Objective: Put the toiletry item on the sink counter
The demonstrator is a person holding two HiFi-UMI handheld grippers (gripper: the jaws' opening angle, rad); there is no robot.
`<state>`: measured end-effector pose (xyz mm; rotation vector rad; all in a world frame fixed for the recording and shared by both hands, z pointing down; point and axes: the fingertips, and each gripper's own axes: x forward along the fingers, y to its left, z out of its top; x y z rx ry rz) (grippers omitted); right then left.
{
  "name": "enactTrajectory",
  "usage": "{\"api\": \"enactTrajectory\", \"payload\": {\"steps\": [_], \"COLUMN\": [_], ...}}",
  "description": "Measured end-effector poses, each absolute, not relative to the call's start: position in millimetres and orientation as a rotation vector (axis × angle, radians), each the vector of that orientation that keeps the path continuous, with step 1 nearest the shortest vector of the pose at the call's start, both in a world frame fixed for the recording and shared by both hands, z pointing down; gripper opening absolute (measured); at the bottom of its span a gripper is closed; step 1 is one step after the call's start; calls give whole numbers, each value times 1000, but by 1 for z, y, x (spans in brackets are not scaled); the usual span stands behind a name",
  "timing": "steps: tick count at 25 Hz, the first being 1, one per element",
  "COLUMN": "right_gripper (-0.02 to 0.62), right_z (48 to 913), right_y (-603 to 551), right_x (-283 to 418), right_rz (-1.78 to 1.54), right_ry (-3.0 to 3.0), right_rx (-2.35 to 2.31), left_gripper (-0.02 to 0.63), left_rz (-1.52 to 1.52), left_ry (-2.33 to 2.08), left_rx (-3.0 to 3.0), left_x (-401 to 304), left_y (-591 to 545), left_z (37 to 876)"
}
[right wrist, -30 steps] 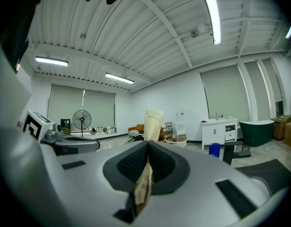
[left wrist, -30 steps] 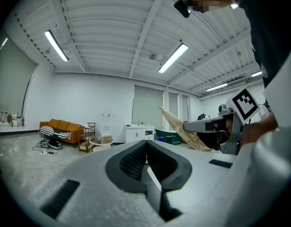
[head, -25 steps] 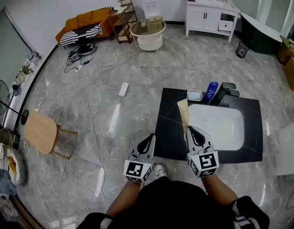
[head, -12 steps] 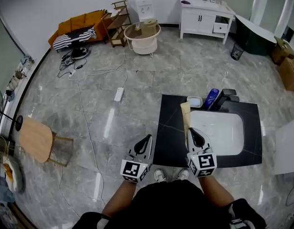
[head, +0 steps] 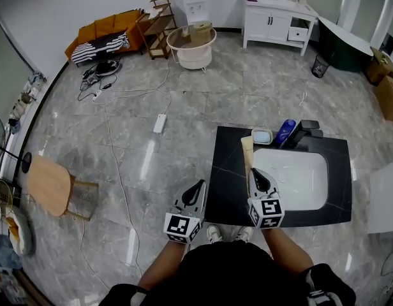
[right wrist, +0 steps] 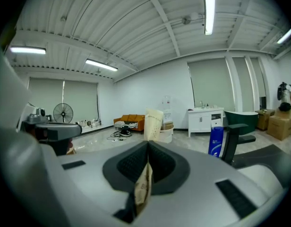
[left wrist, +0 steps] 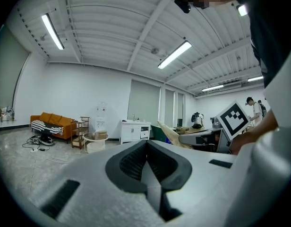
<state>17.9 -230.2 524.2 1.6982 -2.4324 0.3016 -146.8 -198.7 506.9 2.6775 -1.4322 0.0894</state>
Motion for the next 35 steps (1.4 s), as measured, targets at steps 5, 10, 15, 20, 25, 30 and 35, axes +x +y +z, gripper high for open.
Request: {"api": "enactTrajectory", "payload": {"steps": [5,10,15,20,25,30,35], "right_gripper": [9,9,8,8,8,8,33], "right_z": [561,613,665,703,725,737,735], "right_y": [-245,-257,-267,-267,-273,-275,-276], "right_x": [14,12,18,10,14,17,15], "right_rz": [422,500,571,625,638,709,726], "right_ry": [-2385,-2285,-2168,-2081,-1985,-1952,-1973], "right_rx": [1681,1634,1606,1558,1552,1563,1541], "left_gripper": [8,8,8,8,8,8,8], "left_rz": [110,143,155,191,202,257,268], "left_ry": [-1413,-1398,-1413,-1421,-1437,-1461,-1462], "left_rx": [2686,2678,2676,2650,2645,2604,2577], "left_x": [-145,-147,-151,-159,-164,-176,-176], "left_y": [-206,-208,-210,-206,-204,-200,-197], "left_z": [512,521,525,537,536,547,553]}}
